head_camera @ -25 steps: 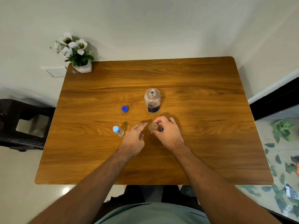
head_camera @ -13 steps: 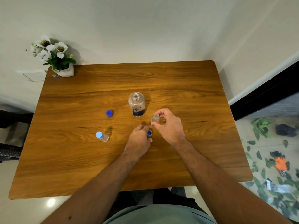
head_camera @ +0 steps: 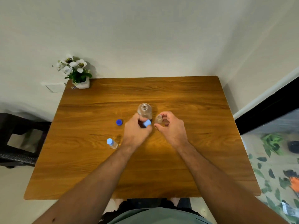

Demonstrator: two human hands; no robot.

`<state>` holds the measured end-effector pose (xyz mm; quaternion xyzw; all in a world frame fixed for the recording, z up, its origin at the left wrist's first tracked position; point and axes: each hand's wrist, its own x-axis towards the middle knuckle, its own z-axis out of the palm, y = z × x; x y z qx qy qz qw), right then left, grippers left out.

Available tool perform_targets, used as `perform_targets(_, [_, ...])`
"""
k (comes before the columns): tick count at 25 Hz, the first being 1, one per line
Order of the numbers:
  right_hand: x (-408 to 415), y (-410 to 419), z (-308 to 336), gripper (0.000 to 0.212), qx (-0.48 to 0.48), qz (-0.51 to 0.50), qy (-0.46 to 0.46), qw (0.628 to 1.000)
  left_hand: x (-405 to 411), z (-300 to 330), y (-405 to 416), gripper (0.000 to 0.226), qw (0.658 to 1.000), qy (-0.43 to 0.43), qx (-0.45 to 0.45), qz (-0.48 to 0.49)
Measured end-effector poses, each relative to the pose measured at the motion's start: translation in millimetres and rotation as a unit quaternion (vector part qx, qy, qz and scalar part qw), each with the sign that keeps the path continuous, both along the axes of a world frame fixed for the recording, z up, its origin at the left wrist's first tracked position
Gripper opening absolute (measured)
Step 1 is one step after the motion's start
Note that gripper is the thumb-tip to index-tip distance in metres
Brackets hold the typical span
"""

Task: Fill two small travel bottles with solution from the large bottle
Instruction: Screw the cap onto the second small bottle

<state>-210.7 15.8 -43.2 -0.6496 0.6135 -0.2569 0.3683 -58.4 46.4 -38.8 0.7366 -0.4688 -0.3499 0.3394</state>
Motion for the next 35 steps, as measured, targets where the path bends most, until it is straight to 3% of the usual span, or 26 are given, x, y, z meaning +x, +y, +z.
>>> perform_targets(3, [16, -7, 17, 0.041, -0.034, -0.008, -0.047, 0.998, 8, 38, -15, 0.034, 0.981, 0.150, -0.126, -0.001])
perform_targets(6, [34, -14, 37, 0.041, -0.065, -0.014, -0.076, 0.995, 18, 69, -28, 0.029, 0.962, 0.202, -0.180, -0.030])
perform_targets(11, [53, -19, 56, 0.044, -0.086, -0.026, -0.099, 0.991, 32, 87, -35, 0.028, 0.968, 0.173, -0.177, -0.028])
perform_targets(18, [60, -12, 62, 0.043, -0.084, -0.030, -0.119, 0.989, 40, 92, -34, 0.035, 0.984, 0.058, -0.161, -0.048])
perform_targets(22, [60, -10, 60, 0.047, -0.070, -0.045, -0.138, 0.987, 46, 92, -38, 0.033, 0.983, 0.072, -0.146, -0.087])
perform_targets(26, [60, -10, 56, 0.045, -0.050, -0.045, -0.150, 0.986, 50, 90, -37, 0.034, 0.979, 0.022, -0.154, -0.133])
perform_targets(35, [60, -9, 49, 0.045, -0.042, -0.057, -0.164, 0.984, 49, 91, -38, 0.034, 0.981, 0.047, -0.133, -0.137])
